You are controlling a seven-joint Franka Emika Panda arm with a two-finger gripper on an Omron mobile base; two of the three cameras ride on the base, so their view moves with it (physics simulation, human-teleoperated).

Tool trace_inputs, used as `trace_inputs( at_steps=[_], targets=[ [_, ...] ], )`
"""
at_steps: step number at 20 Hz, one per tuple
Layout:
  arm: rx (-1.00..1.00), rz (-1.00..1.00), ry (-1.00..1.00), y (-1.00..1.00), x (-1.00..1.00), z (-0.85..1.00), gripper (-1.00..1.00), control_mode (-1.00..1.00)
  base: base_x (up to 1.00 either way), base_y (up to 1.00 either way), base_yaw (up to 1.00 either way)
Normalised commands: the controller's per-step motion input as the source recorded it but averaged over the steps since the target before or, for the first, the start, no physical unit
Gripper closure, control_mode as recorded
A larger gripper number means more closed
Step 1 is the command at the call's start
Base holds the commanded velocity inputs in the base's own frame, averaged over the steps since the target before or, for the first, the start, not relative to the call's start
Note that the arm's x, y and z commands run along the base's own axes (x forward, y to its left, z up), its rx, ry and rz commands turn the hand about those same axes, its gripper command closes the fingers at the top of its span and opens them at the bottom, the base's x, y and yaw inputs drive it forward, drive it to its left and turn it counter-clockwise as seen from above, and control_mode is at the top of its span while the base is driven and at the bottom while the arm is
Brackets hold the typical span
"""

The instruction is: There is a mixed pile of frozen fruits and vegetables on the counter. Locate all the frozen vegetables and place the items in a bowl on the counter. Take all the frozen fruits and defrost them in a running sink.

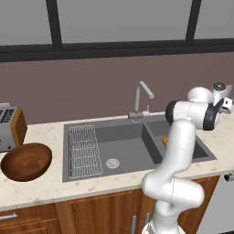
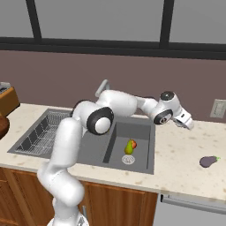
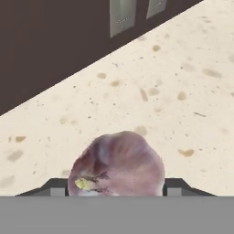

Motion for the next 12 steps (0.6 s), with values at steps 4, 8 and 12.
trace_inputs(
  at_steps=[4,8,12],
  targets=[
    [0.01,0.04,-0.01,0.43,-0.18,0.23,1.0,-1.0,0.0,0.0,0.0],
    [0.01,0.05,0.02,0.44,-0.14,0.23,1.0,-1.0,0.0,0.0,0.0],
    [0.03,0.05,0.05,0.42,-0.09,0.24,1.0,-1.0,0.0,0.0,0.0]
  ],
)
